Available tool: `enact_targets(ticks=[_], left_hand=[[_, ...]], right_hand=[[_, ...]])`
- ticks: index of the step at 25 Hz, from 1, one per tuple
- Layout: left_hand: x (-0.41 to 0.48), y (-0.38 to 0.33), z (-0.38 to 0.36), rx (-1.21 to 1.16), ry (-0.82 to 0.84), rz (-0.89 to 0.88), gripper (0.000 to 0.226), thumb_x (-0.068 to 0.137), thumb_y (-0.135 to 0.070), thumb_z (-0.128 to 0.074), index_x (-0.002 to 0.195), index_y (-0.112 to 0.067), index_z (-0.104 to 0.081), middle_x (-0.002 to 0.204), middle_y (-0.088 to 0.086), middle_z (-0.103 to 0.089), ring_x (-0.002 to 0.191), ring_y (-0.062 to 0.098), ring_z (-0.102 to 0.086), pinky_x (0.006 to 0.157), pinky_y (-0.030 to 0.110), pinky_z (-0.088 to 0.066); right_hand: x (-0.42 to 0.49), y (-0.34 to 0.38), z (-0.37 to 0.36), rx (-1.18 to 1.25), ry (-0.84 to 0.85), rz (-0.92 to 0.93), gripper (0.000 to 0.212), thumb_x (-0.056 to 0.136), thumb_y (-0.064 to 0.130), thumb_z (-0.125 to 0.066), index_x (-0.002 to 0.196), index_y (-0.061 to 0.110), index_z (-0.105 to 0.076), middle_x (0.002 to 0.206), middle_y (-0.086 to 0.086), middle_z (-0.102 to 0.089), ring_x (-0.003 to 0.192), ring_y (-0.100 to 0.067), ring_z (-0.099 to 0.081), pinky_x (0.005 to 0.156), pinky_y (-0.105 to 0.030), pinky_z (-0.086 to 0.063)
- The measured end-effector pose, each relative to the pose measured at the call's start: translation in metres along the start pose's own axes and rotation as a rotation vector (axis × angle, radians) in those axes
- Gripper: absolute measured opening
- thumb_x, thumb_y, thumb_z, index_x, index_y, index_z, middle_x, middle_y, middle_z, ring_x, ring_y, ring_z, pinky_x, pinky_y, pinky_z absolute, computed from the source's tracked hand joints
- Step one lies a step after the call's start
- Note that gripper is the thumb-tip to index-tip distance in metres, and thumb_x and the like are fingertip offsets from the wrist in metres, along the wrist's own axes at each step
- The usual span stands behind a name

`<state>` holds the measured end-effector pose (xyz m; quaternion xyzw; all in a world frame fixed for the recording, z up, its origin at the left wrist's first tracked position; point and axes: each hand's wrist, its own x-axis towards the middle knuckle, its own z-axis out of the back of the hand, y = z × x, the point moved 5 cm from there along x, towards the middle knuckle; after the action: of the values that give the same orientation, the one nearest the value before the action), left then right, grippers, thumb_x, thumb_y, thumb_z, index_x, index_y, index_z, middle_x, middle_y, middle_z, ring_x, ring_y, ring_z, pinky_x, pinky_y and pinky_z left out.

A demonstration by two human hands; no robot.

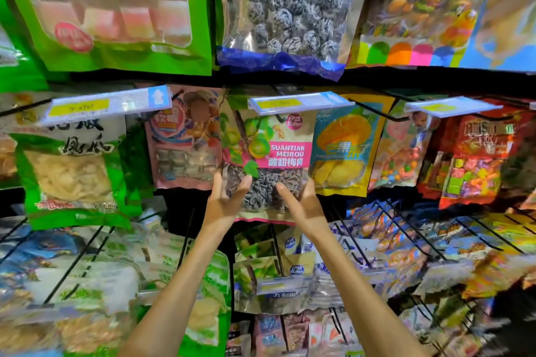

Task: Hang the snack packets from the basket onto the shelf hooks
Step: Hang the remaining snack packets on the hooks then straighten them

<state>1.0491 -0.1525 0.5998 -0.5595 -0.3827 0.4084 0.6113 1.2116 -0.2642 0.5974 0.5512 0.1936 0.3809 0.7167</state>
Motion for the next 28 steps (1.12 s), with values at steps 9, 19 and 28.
enact_targets(ticks=[9,19,28], left_hand=[[0.005,0.007,-0.013,-0.173,-0.028,-0.029,0.094,0.082,-0.049,-0.071,0.156,-0.022,-0.019,0.16,-0.005,-0.02,0.146,0.013,-0.024,0.115,0.033,-0.028],[0.01,0.01,-0.015,-0.11,-0.096,-0.027,0.105,0.077,-0.064,-0.066,0.156,-0.021,-0.012,0.162,0.0,-0.018,0.147,0.016,-0.023,0.119,0.041,-0.025],[-0.005,-0.003,-0.012,-0.202,-0.061,-0.007,0.093,0.08,-0.041,-0.074,0.153,-0.01,-0.024,0.152,0.0,-0.036,0.138,0.012,-0.037,0.105,0.025,-0.036]], right_hand=[[0.01,-0.004,-0.003,-0.083,-0.122,0.023,0.073,0.074,0.077,-0.056,0.122,0.026,-0.038,0.122,0.009,-0.055,0.111,-0.014,-0.056,0.096,-0.042,-0.047],[0.021,-0.005,-0.006,-0.117,-0.055,-0.044,0.057,0.079,0.069,-0.055,0.107,0.028,-0.027,0.095,0.021,-0.033,0.099,-0.012,-0.041,0.106,-0.054,-0.035],[0.013,0.008,0.013,-0.184,0.1,0.006,0.049,0.087,0.059,-0.058,0.109,0.02,-0.039,0.099,0.01,-0.045,0.095,-0.014,-0.049,0.08,-0.032,-0.041]])
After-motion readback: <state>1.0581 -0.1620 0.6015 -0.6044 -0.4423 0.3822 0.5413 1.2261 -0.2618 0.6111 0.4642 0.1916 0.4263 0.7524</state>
